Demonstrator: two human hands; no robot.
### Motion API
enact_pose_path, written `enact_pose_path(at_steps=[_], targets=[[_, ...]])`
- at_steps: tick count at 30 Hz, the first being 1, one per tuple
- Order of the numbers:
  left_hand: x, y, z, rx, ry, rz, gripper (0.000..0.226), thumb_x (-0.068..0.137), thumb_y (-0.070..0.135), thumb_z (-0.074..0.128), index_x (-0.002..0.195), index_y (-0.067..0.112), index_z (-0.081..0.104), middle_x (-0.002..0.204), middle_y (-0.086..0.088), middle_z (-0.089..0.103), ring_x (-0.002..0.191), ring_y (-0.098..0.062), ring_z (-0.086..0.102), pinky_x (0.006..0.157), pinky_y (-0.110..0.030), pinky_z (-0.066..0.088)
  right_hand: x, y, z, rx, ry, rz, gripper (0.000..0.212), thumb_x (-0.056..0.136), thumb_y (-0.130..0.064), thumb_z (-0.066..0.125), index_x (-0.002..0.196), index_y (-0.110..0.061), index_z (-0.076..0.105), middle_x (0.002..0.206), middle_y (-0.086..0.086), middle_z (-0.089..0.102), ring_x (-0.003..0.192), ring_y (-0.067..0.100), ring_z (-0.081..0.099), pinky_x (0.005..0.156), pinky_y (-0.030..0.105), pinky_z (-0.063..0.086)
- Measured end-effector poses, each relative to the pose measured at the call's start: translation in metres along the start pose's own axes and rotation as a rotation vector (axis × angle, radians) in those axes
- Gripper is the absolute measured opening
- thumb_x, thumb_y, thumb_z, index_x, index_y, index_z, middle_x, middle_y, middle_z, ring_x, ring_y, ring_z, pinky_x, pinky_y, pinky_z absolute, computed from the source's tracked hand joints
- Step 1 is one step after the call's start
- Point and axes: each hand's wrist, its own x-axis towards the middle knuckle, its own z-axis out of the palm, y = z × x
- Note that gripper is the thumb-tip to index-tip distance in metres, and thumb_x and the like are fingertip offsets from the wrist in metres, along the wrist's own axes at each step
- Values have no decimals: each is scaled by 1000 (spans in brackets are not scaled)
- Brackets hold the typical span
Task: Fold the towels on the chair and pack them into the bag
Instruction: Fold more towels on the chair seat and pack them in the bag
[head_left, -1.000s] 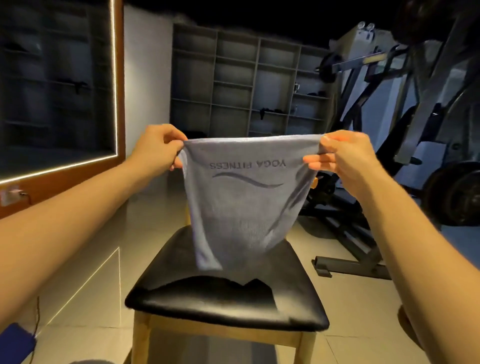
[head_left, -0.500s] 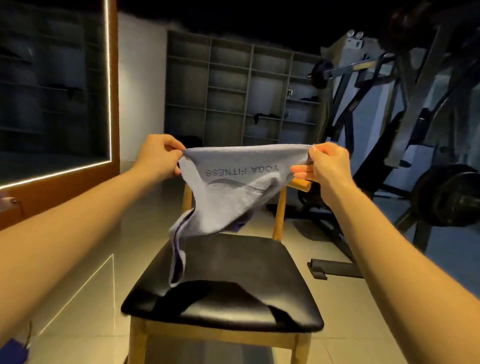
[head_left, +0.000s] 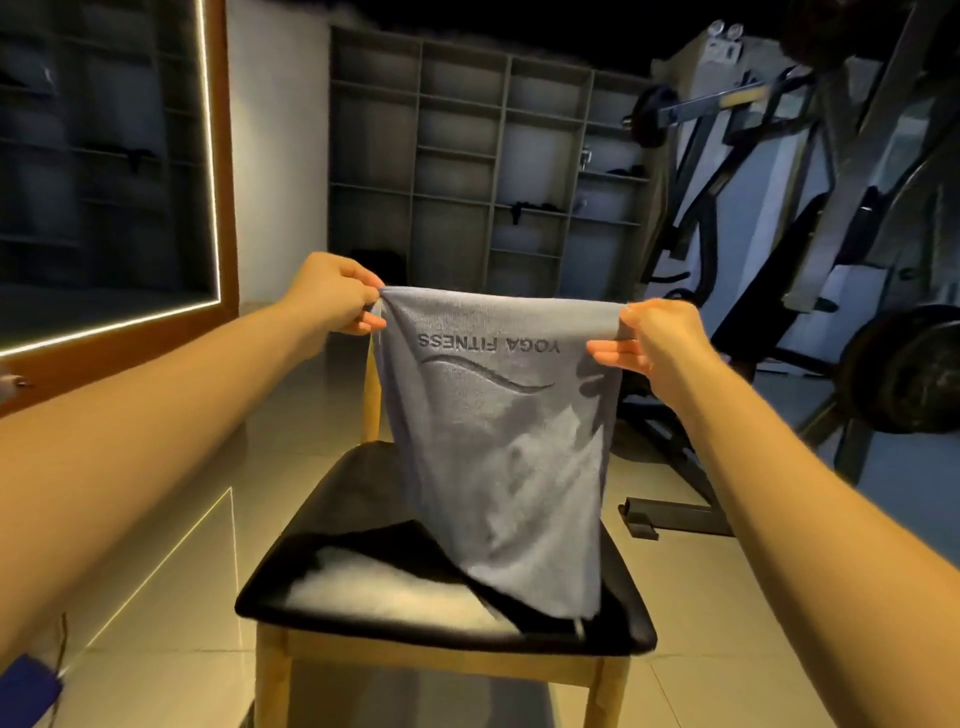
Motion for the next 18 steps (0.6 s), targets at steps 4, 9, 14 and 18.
enact_pose_path(at_steps=[4,9,14,18], targets=[[28,-14,25,-71,17,-52,29,97,-11,51,81,10,65,93,-27,66,68,-34,67,65,-39,63,31,17,14,98,-20,54,35,105,1,44,140,2,46,109,27,62,72,32,72,52,33,61],[41,-2,26,-109,166,184,23,99,2,57,89,19,68,99,-11,72,89,-26,73,76,-33,63,48,13,11,261,-4,-54,31,103,-6,47,131,2,55,104,22,70,65,23,76,56,29,60],[-10,-32,8,22,148,364,18,97,-1,60,109,9,70,96,0,67,87,-6,64,65,-8,51,13,43,-6,318,-8,-117,13,96,-1,52,91,-2,64,105,25,69,84,33,74,75,39,63],[-77,-97,7,112,-27,249,15,96,3,65,99,14,74,92,3,72,84,-9,69,75,-22,56,-26,109,-13,80,76,46,17,90,2,56,78,-5,66,94,20,71,83,31,73,69,37,62]])
